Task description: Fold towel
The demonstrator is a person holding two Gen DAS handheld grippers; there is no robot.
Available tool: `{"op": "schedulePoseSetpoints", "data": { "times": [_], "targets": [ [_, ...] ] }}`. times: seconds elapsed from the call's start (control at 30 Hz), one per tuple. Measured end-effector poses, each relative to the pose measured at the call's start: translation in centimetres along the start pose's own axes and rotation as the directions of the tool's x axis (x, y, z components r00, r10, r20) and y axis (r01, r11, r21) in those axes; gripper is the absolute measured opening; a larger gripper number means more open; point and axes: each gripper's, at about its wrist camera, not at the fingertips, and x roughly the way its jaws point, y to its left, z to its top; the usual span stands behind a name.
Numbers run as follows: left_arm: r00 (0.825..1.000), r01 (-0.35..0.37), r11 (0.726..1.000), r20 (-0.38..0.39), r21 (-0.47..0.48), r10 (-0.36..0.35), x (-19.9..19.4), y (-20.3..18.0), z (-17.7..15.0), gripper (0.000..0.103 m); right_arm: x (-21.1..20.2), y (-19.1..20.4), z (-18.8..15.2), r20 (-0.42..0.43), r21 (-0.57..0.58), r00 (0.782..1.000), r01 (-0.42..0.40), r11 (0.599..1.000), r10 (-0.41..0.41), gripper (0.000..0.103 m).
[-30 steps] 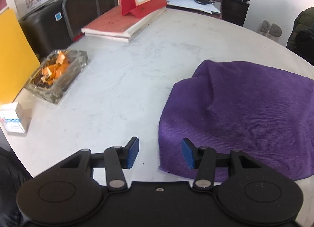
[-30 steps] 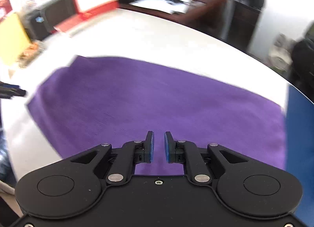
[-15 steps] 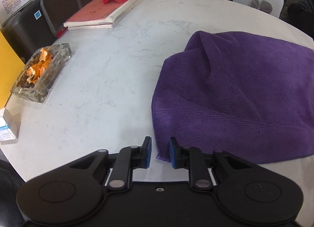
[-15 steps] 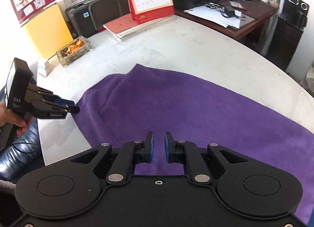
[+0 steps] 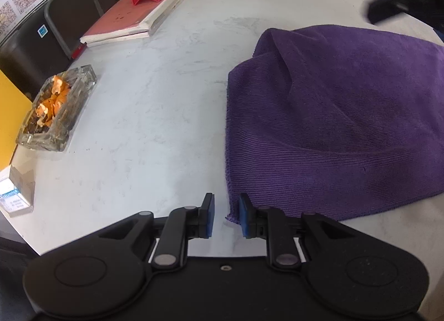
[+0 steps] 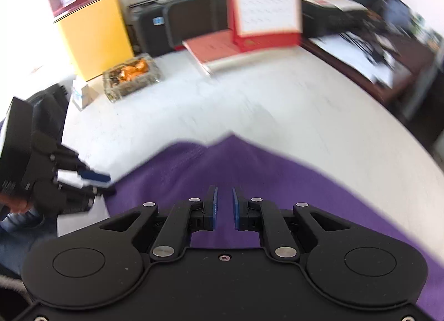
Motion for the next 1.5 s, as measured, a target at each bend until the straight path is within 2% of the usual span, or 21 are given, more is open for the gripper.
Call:
{"op": "schedulePoseSetpoints", "data": {
  "times": [0.1,0.17,0.3,0.4,0.5,0.57,0.8,0.9,1.0,1.07,1.13,1.17,1.2,1.27,1.5],
  "targets": [
    [1.0,0.009,1.0,0.0,-0.015,-0.009,0.0,0.3,0.0,0.017,3.5,0.0,2.8,-0.017,-0.089,1.0,-0.004,0.996,0.003,0.015],
    [1.0,0.018,0.999,0.001,-0.026,-0.018,0.0,0.5,-0.1,0.017,6.5,-0.2,4.5,-0.058,-0.144,0.998,-0.01,0.99,0.001,0.015],
    [0.999,0.035,0.998,0.003,-0.051,-0.035,0.0,0.9,-0.1,0.017,10.3,-0.5,6.5,-0.11,-0.23,0.994,-0.021,0.973,-0.004,0.015],
    [0.999,0.038,0.998,0.005,-0.052,-0.038,0.0,0.9,-0.1,0.017,12.6,-0.9,7.3,-0.173,-0.256,0.985,-0.056,0.965,0.012,0.022],
    [0.999,0.046,0.997,0.005,-0.062,-0.046,0.0,1.0,-0.1,0.017,13.7,-1.1,7.4,-0.226,-0.268,0.973,-0.104,0.958,0.043,0.029],
    [0.999,0.052,0.996,0.003,-0.066,-0.052,0.0,1.1,-0.1,0.017,14.1,-1.1,7.4,-0.244,-0.288,0.969,-0.112,0.951,0.04,0.038],
    [0.998,0.062,0.996,-0.002,-0.065,-0.062,0.1,1.2,0.0,0.017,15.8,-1.3,7.1,-0.331,-0.307,0.942,-0.17,0.936,0.062,0.041],
    [0.998,0.062,0.996,-0.005,-0.059,-0.062,0.1,1.2,0.1,0.017,16.3,-1.2,7.0,-0.336,-0.31,0.939,-0.182,0.933,0.072,0.041],
    [0.998,0.063,0.996,-0.007,-0.056,-0.063,0.1,1.3,0.1,0.017,16.4,-1.2,7.1,-0.346,-0.307,0.935,-0.192,0.932,0.078,0.038],
    [0.998,0.063,0.997,-0.008,-0.051,-0.063,0.1,1.3,0.1,0.017,16.4,-1.2,7.2,-0.355,-0.297,0.93,-0.203,0.933,0.09,0.03],
    [0.998,0.063,0.997,-0.009,-0.049,-0.064,0.2,1.3,0.1,0.017,16.5,-1.2,7.2,-0.36,-0.282,0.927,-0.211,0.936,0.101,0.026],
    [0.998,0.063,0.997,-0.01,-0.047,-0.064,0.2,1.3,0.2,0.017,16.4,-1.2,7.1,-0.359,-0.272,0.927,-0.213,0.939,0.106,0.015],
    [0.998,0.063,0.997,-0.011,-0.047,-0.064,0.2,1.3,0.2,0.018,16.3,-1.3,7.0,-0.353,-0.264,0.929,-0.209,0.942,0.107,0.01],
    [0.998,0.063,0.997,-0.014,-0.047,-0.064,0.2,1.4,0.2,0.018,16.1,-1.5,6.8,-0.336,-0.247,0.936,-0.193,0.95,0.103,0.007],
    [0.998,0.063,0.997,-0.023,-0.052,-0.064,0.3,1.4,0.4,0.018,15.1,-2.4,6.4,-0.269,-0.157,0.955,-0.17,0.973,0.124,0.007]
  ]
}}
